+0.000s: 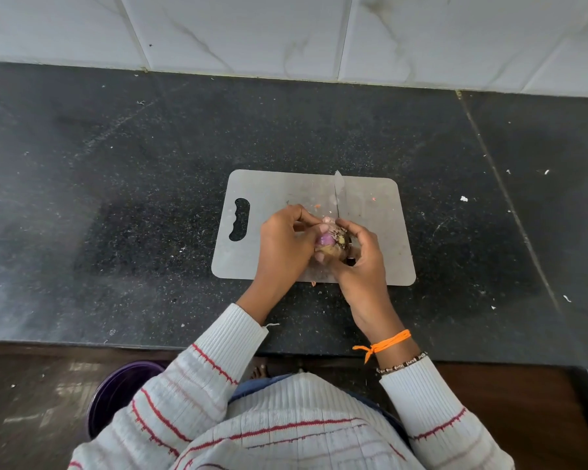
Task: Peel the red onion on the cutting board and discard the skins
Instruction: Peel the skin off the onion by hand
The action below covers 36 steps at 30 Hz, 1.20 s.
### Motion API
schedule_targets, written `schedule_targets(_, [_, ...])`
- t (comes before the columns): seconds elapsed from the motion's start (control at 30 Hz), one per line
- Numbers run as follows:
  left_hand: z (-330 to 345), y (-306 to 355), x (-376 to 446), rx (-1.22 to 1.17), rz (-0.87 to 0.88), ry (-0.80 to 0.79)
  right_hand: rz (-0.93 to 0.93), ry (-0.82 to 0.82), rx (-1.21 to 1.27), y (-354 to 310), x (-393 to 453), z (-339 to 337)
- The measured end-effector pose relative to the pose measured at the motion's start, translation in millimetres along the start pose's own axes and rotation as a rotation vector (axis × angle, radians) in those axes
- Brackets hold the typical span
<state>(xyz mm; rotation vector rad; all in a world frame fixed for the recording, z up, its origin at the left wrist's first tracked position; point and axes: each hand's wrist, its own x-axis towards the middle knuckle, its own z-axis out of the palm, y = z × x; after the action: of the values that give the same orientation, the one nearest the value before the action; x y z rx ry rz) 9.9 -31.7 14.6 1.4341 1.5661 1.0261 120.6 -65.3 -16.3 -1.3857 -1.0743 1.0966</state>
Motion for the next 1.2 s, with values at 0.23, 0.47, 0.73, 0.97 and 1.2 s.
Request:
schedule_targets(0.23, [0, -10, 7, -0.078, -0.102, 0.045, 0.121, -0.078, 0.262, 7, 2, -7])
schedule_targets(0.47, [0, -17, 13, -0.048, -0.075, 0.060, 0.172, -0.269, 0.744, -9, 2, -8])
schedule_targets(0.73, [-4, -2, 8, -0.278, -0.057, -0.119, 0.225, -0.220, 0.884, -9, 10, -6])
schedule_targets(0.97, [-6, 4, 0, -0.330, -0.060, -0.480, 0.226, -0.039, 0.703, -18, 9, -5])
schedule_targets(1.2, [-6, 0, 0, -0.473, -0.135, -0.395, 0.195, -0.022, 0.600, -22, 10, -5])
